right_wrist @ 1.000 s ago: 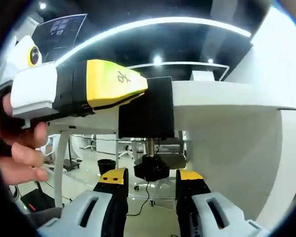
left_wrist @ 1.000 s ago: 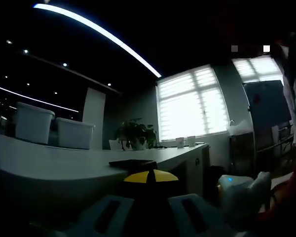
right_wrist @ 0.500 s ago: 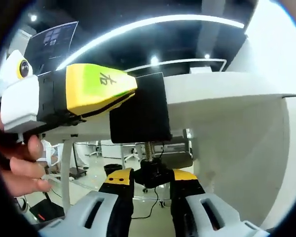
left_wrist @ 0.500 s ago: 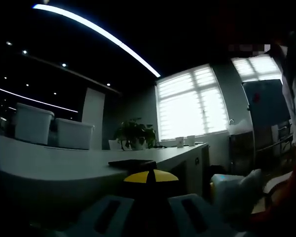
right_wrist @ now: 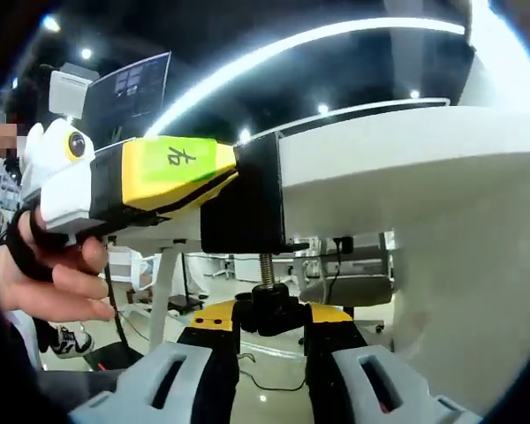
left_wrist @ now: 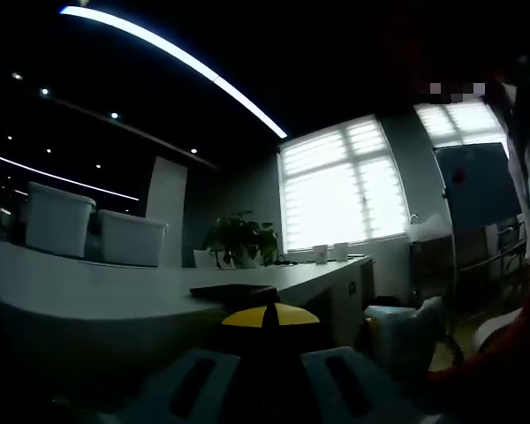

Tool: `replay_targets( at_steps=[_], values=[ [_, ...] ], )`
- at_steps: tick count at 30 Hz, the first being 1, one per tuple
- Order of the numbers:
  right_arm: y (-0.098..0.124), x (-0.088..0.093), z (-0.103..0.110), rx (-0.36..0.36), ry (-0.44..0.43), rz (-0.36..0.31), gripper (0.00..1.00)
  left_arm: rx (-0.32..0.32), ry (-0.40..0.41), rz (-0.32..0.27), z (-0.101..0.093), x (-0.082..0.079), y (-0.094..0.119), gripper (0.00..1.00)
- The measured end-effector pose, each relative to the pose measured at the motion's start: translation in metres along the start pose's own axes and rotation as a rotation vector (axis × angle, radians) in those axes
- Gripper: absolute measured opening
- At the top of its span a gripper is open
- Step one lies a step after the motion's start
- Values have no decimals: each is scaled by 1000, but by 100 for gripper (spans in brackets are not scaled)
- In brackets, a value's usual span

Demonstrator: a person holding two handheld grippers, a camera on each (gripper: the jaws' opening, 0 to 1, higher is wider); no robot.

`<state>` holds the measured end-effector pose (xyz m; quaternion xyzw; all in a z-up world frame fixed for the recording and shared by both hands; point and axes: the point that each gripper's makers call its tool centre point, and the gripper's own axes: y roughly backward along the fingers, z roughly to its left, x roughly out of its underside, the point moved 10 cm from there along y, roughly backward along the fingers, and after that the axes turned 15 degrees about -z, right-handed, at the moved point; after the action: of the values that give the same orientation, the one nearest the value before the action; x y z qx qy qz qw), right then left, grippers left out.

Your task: Clamp the fixed fixture on the desktop, loosen the retaining clip, secure it to the edge of the desk, and tighten the retaining clip.

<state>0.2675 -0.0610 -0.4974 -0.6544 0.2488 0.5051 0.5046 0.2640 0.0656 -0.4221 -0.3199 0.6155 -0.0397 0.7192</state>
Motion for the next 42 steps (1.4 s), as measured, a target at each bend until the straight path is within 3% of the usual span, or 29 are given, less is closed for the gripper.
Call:
replay_targets(
  at_steps=[6,14,20,26,33,38,42],
  values=[
    [-5,1,-12,-140,-90,22,27,3,-1,4,0,0,0,1],
    [-5,1,-10,-163,-88,16,28,5,-5,6,0,-1,0,1],
    [1,-2,-6,-75,39,19,32,6,-2,3,0,0,0,1],
    [17,-15,9,56,10,-35,37,7,3,0,0,0,0,1],
    [25,-25,12,256,84,-48,37,7,-4,7,-1,0,-1,1],
    [29,-30,22,338,141,-57,37,1,-6,8,-1,0,-1,1],
    [28,-29,29,361,150,-39,36,-2,-12,11,-2,-1,-1,1]
  ],
)
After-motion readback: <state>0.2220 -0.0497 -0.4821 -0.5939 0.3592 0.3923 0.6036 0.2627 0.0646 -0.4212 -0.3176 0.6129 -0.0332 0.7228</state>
